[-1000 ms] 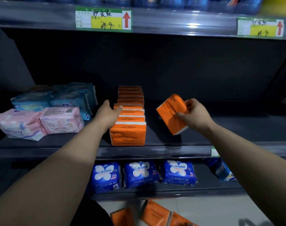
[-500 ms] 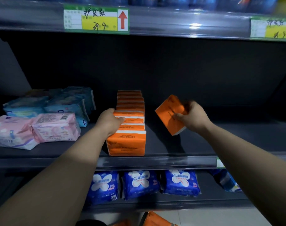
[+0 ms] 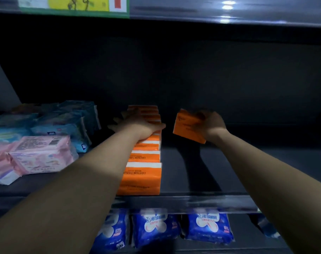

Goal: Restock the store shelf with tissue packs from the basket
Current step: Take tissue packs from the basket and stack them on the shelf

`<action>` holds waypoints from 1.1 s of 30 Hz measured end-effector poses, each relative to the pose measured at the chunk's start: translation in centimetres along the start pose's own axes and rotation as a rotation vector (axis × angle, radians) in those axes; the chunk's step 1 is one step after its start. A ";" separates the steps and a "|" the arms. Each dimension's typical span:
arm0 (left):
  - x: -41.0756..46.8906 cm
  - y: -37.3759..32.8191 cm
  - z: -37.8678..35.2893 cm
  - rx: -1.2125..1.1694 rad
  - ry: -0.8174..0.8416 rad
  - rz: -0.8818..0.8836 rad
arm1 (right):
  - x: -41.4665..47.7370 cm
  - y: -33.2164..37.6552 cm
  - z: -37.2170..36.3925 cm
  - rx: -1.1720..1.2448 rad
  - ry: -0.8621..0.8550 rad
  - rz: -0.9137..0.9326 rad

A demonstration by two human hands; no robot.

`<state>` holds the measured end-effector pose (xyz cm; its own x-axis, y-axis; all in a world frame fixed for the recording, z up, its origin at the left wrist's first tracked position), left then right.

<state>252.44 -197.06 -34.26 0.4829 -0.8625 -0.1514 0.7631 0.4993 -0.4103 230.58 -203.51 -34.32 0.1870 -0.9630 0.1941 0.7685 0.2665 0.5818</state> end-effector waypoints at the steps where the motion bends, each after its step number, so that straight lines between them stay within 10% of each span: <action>1: 0.9 -0.5 -0.3 -0.009 0.004 -0.010 | 1.2 -0.4 -0.6 -0.037 -0.020 0.002; 33: 3.0 -0.7 -1.6 0.126 -0.009 -0.120 | 6.1 -1.4 -4.9 -0.207 -0.123 0.034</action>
<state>252.66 -200.15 -35.83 0.3887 -0.9159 -0.0998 0.8630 0.3999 -0.3086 233.65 -209.91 -37.78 0.1489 -0.9381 0.3127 0.8742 0.2727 0.4018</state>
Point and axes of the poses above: each hand's wrist, its own x-axis towards the middle knuckle, its own z-axis out of the back of the hand, y = z × x, the point moved 2 cm from there along x, towards the middle knuckle, and after that the axes turned 2 degrees about z, right-handed, at the moved point
